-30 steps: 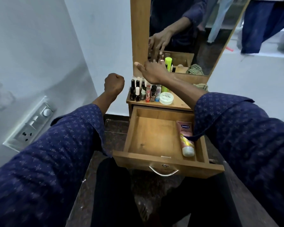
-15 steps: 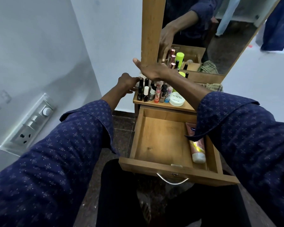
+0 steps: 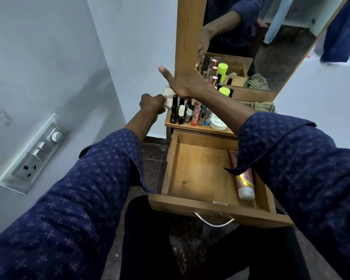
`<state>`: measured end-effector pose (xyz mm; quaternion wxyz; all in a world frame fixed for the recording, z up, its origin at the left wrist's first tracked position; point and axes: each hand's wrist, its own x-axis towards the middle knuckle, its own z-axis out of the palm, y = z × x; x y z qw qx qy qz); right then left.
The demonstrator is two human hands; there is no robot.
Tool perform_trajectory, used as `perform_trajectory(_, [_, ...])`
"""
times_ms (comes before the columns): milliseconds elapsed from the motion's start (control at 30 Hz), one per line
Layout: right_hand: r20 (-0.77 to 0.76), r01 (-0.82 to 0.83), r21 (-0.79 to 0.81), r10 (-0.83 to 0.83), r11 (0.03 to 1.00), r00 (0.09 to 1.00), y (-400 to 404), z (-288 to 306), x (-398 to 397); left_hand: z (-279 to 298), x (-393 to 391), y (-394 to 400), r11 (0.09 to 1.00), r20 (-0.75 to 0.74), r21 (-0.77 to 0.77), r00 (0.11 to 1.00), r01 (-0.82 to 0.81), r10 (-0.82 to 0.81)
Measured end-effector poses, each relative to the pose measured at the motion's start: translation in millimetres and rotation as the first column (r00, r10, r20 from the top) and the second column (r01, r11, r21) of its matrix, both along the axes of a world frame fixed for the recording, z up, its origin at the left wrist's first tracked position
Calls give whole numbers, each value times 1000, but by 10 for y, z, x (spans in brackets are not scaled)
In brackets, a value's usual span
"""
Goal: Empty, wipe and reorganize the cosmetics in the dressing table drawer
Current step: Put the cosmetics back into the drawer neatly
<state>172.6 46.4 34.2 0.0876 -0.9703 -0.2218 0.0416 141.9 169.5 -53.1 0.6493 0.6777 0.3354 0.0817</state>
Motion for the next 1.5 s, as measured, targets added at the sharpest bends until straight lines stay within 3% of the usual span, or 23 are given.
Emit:
perform_trajectory(133, [363,-122,18,107,992,926,-45,27,-185,-15,-53,80,991,55,-71,992,-112,116])
perform_trajectory(267, [543,-246,198,103,949,833,-8,20,-398,-57,-204,172,967,66,-116,970,-225,233])
perform_trajectory(433, [458,-237,383,40,893,888,15,-91,-626,-21,-523,250,914,75,-220,929,-340,363])
perform_trajectory(600, [467,-309,446,76,840,881,7,-304,-1002,-28,-980,452,889,81,-208,899,-407,431])
perform_trajectory(800, [256,-121,552,-29,825,966,-140,-693,-1376,-176,-1487,613,897,42,-145,904,-417,427])
perform_trajectory(967, [-81,101,583,-66,806,995,-409,-965,-1600,-306,-1792,475,925,38,-140,932,-352,361])
perform_trajectory(1067, [-402,295,706,22,643,915,-581,-1074,-1666,-321,-1945,223,944,70,-157,951,-289,303])
perform_trajectory(1133, [-534,412,737,87,536,841,-704,-1133,-1686,-310,-2027,38,961,85,-141,964,-239,252])
perform_trajectory(1300, [-610,545,742,53,391,791,-1098,-1373,-1680,-401,-2061,-374,996,40,-21,996,-84,85])
perform_trajectory(1500, [-700,676,699,26,235,714,-1444,-1544,-1691,-402,-1975,-712,930,-34,344,992,129,-125])
